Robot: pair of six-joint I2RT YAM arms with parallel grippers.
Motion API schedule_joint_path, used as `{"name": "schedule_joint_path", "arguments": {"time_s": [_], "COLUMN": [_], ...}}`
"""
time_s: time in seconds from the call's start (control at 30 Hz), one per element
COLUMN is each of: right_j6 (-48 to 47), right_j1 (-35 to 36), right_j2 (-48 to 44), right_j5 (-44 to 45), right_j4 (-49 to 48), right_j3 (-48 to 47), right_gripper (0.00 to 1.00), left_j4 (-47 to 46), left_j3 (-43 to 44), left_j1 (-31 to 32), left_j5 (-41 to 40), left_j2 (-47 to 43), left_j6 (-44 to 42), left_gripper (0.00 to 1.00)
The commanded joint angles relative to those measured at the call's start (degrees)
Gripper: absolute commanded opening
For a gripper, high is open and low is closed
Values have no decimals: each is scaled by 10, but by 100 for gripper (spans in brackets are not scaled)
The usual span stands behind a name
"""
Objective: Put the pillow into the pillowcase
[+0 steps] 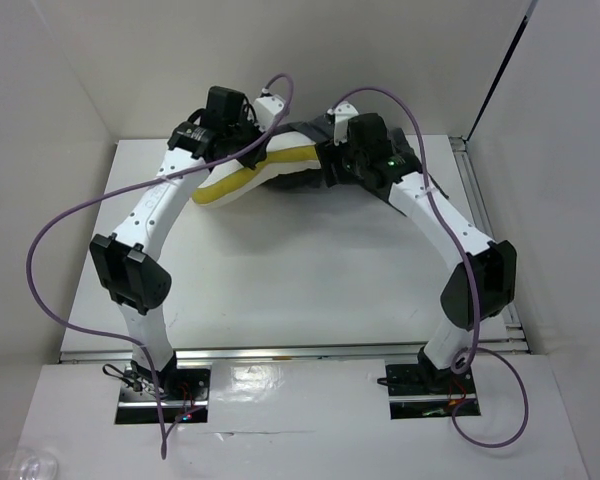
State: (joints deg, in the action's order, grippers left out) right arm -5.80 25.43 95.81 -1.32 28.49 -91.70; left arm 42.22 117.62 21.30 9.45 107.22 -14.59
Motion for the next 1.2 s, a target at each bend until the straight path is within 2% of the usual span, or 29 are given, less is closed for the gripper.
{"name": "schedule_joint_path", "arguments": {"time_s": [0.0, 0.17, 0.23, 0.3, 0.33, 0.4, 0.43, 0.47, 0.6, 0.9, 1.03, 1.17], "right_j6": [10, 10, 10, 10, 4, -1, -1, -1, 17, 56, 62, 39], "right_j1": [14, 14, 19, 19, 19, 19, 19, 19, 30, 133, 159, 164], "right_j2": [17, 79, 101, 107, 115, 122, 122, 122, 136, 212, 220, 181], "right_j5": [76, 78, 77, 64, 59, 54, 44, 44, -30, -130, -156, -115], "right_j4": [-62, -74, -69, -69, -69, -63, -57, -57, -36, 35, 46, 46], "right_j3": [-42, -90, -109, -116, -124, -130, -130, -130, -194, -427, -452, -387], "right_gripper": [77, 77, 71, 54, 37, 19, 3, 0, 0, 0, 0, 0], "left_j4": [-17, -23, -29, -29, -29, -29, -35, -35, -47, -86, -99, -105], "left_j3": [8, -9, -14, -14, -14, -14, -14, -14, -20, -26, -26, -32], "left_j1": [1, -4, -9, -9, -9, -14, -14, -14, -14, 6, 11, 11], "left_j5": [44, 56, 56, 56, 56, 56, 56, 56, 62, 57, 46, 41], "left_j2": [-22, -39, -39, -39, -39, -39, -39, -39, -39, -32, -32, -46], "left_j6": [8, 8, 8, 8, 8, 8, 8, 13, 25, 66, 77, 83], "left_gripper": [0, 0, 0, 0, 0, 0, 0, 0, 0, 0, 0, 0]}}
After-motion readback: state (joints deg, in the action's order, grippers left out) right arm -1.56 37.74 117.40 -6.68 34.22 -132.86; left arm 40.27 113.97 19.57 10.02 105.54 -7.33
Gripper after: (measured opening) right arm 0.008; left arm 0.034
